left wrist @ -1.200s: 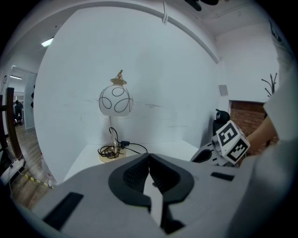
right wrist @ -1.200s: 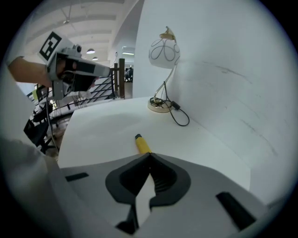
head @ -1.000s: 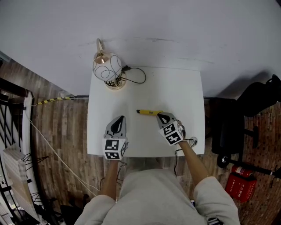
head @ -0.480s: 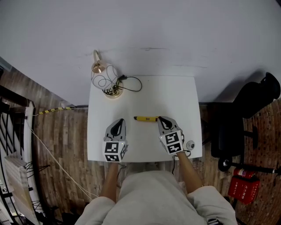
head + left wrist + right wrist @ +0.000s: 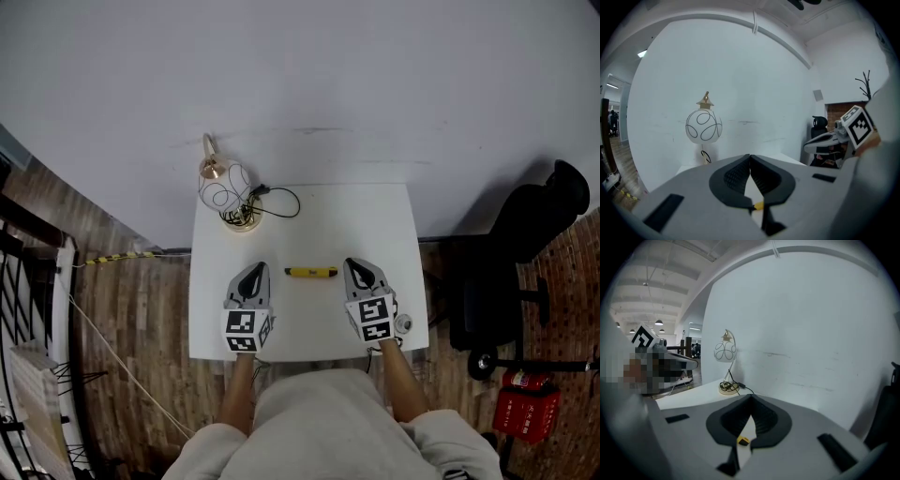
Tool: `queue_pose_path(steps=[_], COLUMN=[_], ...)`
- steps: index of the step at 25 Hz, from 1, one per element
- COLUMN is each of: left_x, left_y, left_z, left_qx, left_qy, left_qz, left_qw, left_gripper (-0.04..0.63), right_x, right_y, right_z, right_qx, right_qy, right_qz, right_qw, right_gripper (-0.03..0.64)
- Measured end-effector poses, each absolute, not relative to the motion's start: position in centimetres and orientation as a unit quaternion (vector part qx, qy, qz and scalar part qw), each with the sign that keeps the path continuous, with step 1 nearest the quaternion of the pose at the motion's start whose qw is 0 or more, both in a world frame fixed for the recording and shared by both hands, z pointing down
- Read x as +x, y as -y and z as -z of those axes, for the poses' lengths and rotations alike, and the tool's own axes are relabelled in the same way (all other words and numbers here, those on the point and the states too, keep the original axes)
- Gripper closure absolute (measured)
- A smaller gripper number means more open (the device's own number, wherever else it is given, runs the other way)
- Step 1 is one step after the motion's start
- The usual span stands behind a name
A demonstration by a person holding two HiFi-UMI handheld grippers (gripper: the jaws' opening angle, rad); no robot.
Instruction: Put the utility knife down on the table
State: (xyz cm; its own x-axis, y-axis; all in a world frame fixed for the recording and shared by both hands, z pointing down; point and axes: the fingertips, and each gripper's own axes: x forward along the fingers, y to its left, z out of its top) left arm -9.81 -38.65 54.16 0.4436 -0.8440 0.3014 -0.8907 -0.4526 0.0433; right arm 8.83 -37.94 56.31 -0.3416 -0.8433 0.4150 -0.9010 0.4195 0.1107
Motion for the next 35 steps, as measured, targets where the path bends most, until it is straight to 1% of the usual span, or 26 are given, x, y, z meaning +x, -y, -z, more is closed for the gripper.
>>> queue_pose_path(steps=[12, 35], left_x=[-9.0, -9.1], left_y=[39.0, 38.7], left_z=[-51.8, -51.0], left_qx=[0.851, 0.852], left_qy=[0.51, 0.51], left_qz=[-0.104, -0.099], left_qw=[0.075, 0.069], left_gripper=[0.589, 0.589], right_x=[11.0, 10.7], right_y=[37.9, 37.7], right_z=[-53.2, -52.9], right_qx=[0.569, 0.569], right_qy=[0.803, 0.803], right_qz=[-0.05, -0.045], right_qw=[0.172, 0.172], right_gripper=[0.618, 0.62])
